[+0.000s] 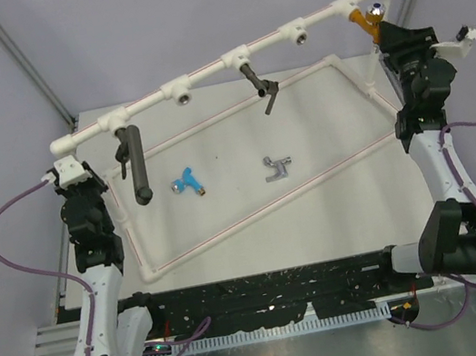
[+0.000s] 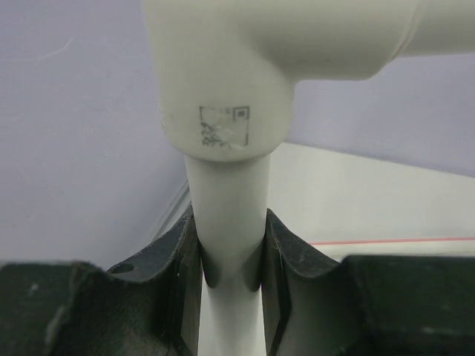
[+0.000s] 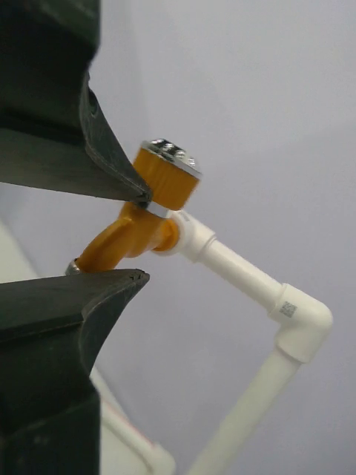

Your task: Install the water faucets

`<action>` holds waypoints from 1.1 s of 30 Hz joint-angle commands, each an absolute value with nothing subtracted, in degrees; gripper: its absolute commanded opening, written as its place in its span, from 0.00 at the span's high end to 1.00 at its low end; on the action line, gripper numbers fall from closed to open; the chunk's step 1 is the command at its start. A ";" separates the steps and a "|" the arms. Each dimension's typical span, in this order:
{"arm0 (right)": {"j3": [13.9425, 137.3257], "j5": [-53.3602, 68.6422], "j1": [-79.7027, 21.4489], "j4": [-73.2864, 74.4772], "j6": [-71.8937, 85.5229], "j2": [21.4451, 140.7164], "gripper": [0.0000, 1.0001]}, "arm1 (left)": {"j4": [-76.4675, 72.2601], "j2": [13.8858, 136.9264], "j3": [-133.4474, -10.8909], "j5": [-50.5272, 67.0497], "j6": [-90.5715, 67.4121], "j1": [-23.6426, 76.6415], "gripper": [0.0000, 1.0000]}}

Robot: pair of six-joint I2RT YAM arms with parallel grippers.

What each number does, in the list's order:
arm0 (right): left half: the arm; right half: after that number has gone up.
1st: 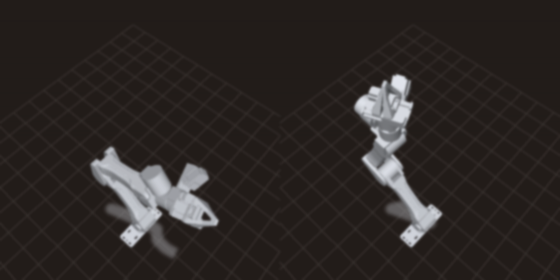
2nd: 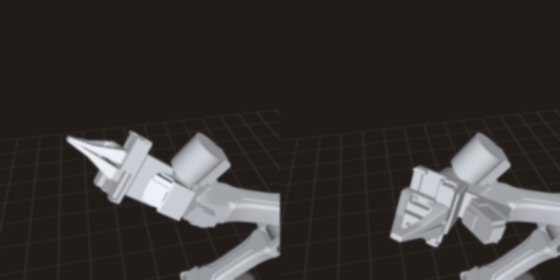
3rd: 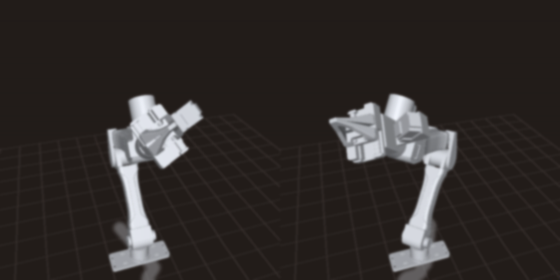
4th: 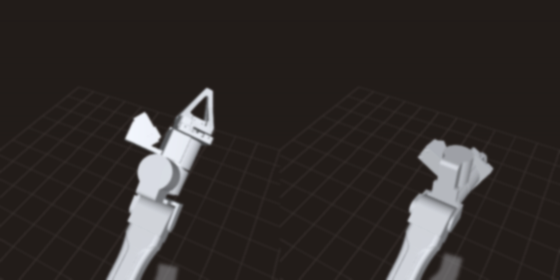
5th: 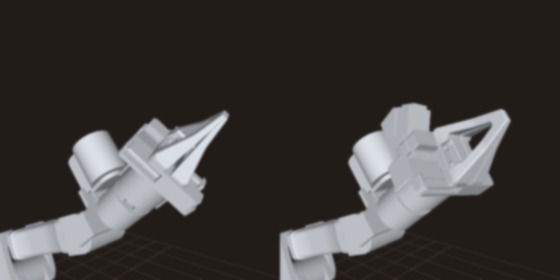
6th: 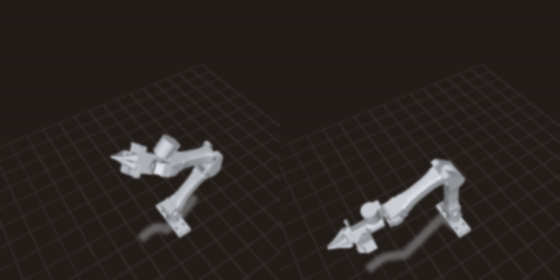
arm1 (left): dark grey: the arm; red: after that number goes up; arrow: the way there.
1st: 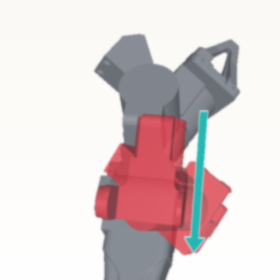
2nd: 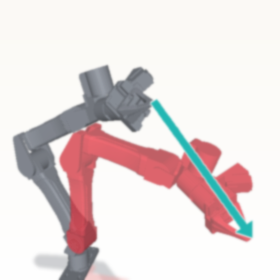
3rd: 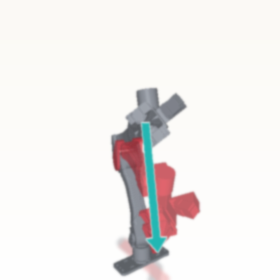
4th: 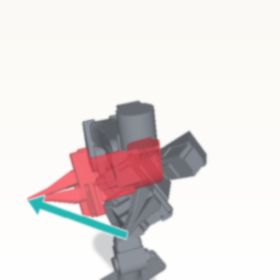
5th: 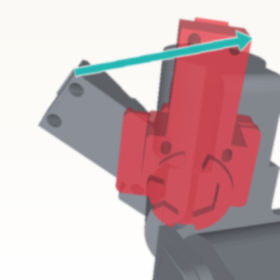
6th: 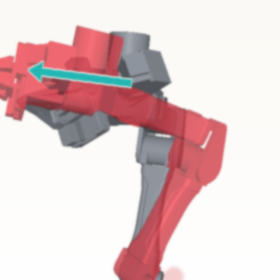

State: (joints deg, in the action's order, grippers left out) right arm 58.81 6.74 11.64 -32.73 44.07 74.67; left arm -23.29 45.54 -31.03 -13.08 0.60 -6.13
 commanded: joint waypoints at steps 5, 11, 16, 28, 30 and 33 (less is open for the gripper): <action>61.08 -0.88 13.97 -39.37 84.93 76.65 0.64 | -28.65 43.86 -32.08 -14.15 3.52 -6.33 1.00; 58.72 1.06 17.83 -40.70 63.74 70.41 0.43 | -29.00 43.77 -31.90 -13.97 3.25 -6.33 1.00; 58.71 -2.26 20.57 -34.55 37.86 62.60 0.28 | -28.92 43.51 -32.08 -13.80 3.25 -6.33 1.00; 55.03 -14.75 13.64 -30.68 0.36 47.91 0.05 | -26.72 40.17 -36.91 -12.66 2.37 -6.42 0.82; 53.53 -15.29 12.40 -28.23 -2.10 44.75 0.05 | -25.67 38.77 -37.70 -12.13 2.46 -6.33 0.65; 52.74 -17.39 9.24 -23.48 -6.05 39.66 0.05 | -23.65 36.57 -39.19 -11.08 2.11 -6.42 0.37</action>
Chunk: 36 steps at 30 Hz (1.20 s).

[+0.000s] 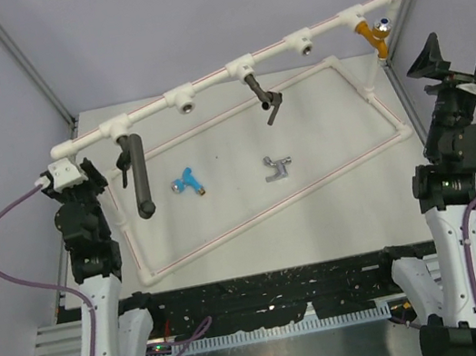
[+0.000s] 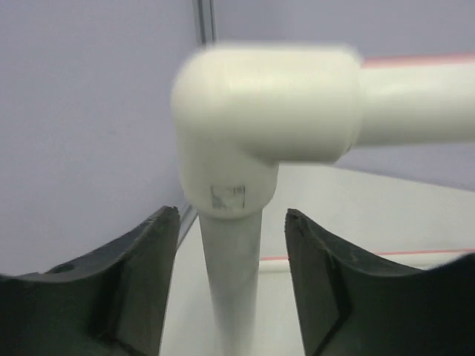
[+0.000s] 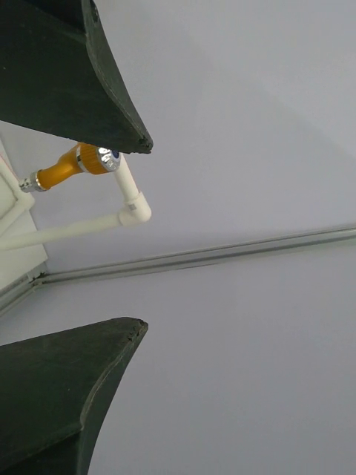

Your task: Install the water faucets

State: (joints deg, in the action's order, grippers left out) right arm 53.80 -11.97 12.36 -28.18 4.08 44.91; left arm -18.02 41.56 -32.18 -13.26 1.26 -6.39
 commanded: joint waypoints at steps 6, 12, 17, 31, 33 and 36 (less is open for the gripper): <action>45.98 -22.49 3.09 -22.85 -11.33 31.04 0.05 | -18.03 32.00 -40.96 -8.79 0.54 -6.33 0.13; 42.81 -27.59 -4.30 -20.83 -16.00 25.06 0.05 | -8.81 23.57 -40.25 -10.89 -2.46 -6.33 0.06; 41.22 -28.39 -8.25 -18.03 -18.18 20.31 0.05 | 2.35 15.40 -40.69 -14.50 -2.02 -6.33 0.02; 43.51 -25.84 -11.07 6.48 -12.32 10.91 0.05 | 33.38 -6.93 -46.05 -23.47 2.46 -6.24 0.00; 42.02 -25.58 -11.07 7.90 -11.17 8.88 0.05 | 36.37 -8.87 -46.67 -22.68 2.02 -6.33 0.00; 40.17 -25.49 -11.07 9.05 -10.37 5.81 0.05 | 39.72 -11.24 -46.76 -22.15 1.41 -6.33 0.00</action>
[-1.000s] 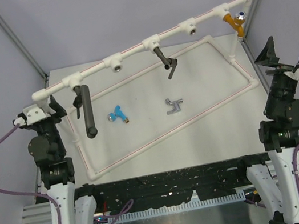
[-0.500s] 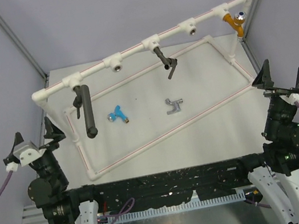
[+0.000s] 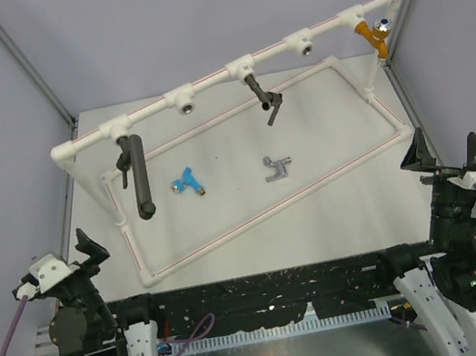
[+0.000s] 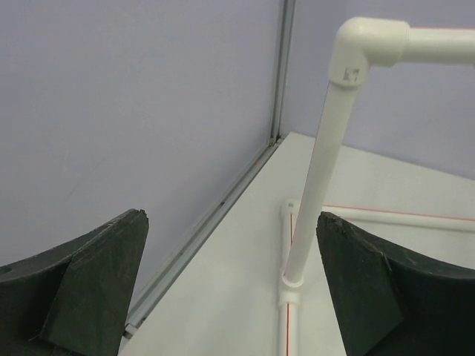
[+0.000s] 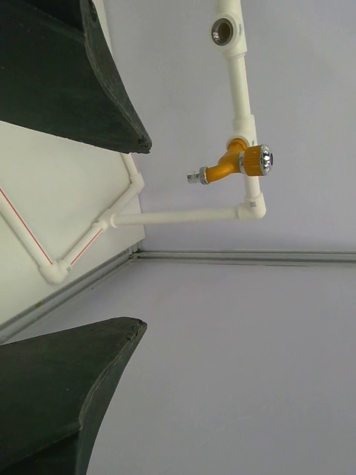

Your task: Install the water faucets

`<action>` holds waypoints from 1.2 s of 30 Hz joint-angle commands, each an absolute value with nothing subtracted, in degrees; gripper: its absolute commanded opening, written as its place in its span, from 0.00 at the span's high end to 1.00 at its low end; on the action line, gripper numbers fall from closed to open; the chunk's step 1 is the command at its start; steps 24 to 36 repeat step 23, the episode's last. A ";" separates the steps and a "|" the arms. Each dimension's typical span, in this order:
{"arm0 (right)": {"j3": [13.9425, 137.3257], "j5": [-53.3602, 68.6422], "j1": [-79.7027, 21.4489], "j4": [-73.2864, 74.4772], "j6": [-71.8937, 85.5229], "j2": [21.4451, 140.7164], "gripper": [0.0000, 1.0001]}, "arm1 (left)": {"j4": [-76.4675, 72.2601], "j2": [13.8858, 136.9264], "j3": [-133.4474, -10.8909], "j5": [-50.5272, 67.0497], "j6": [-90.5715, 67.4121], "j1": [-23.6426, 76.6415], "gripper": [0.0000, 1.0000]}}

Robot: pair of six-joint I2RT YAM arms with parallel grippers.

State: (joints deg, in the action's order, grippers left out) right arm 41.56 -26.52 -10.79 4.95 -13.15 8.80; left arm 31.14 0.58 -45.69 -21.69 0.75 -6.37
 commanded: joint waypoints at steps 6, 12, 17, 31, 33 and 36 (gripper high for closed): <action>39.29 -24.61 -11.07 13.00 -9.67 3.26 0.05 | 43.24 -14.50 -44.39 -21.80 -2.10 -5.98 0.00; 38.41 -23.73 -11.07 16.08 -9.05 0.27 0.05 | 45.18 -16.26 -42.19 -19.43 -4.04 -5.63 0.00; 39.02 -23.12 -11.07 18.19 -7.56 0.26 0.05 | 44.83 -16.44 -41.31 -19.42 -4.22 -4.92 0.00; 38.67 -23.12 -10.99 19.15 -4.58 1.49 0.05 | 43.95 -15.91 -38.68 -19.69 -5.80 -3.25 0.00; 38.67 -23.12 -10.99 19.15 -4.58 1.49 0.05 | 43.95 -15.91 -38.68 -19.69 -5.80 -3.25 0.00; 38.67 -23.12 -10.99 19.15 -4.58 1.49 0.05 | 43.95 -15.91 -38.68 -19.69 -5.80 -3.25 0.00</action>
